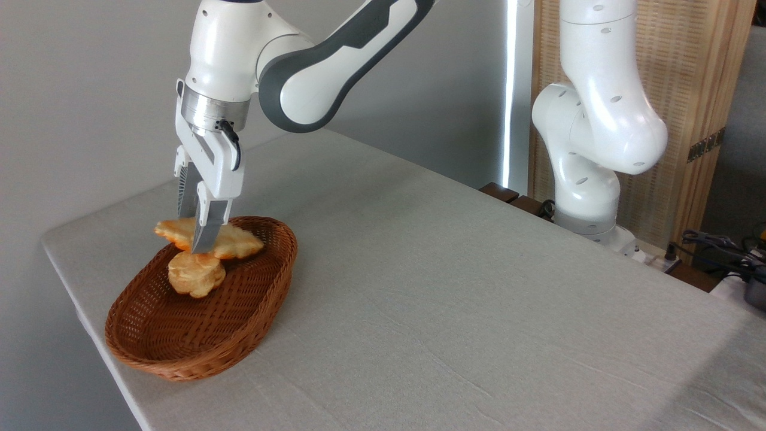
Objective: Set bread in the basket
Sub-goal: 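Lower the bread roll into the basket beside the round bun, then open the gripper and raise it away from the basket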
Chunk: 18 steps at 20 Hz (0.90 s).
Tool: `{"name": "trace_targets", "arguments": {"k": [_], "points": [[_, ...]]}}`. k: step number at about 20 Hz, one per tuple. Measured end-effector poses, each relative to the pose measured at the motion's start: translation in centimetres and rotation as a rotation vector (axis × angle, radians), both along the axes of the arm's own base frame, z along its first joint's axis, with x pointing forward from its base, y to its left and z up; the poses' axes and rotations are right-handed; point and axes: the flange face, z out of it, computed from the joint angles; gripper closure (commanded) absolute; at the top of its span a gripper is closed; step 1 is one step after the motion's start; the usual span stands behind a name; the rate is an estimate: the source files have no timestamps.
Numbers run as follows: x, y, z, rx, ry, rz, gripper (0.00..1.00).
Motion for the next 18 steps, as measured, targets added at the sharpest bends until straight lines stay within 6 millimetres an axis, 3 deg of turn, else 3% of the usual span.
{"name": "trace_targets", "arguments": {"k": [6,10,18], "points": [[0.3,0.4,0.5,-0.006,-0.008,0.013,0.00],[0.5,1.5,2.7,-0.034,-0.027,0.081,0.00],[-2.9,6.5,7.3,0.058,0.144,0.144,0.00]]}}
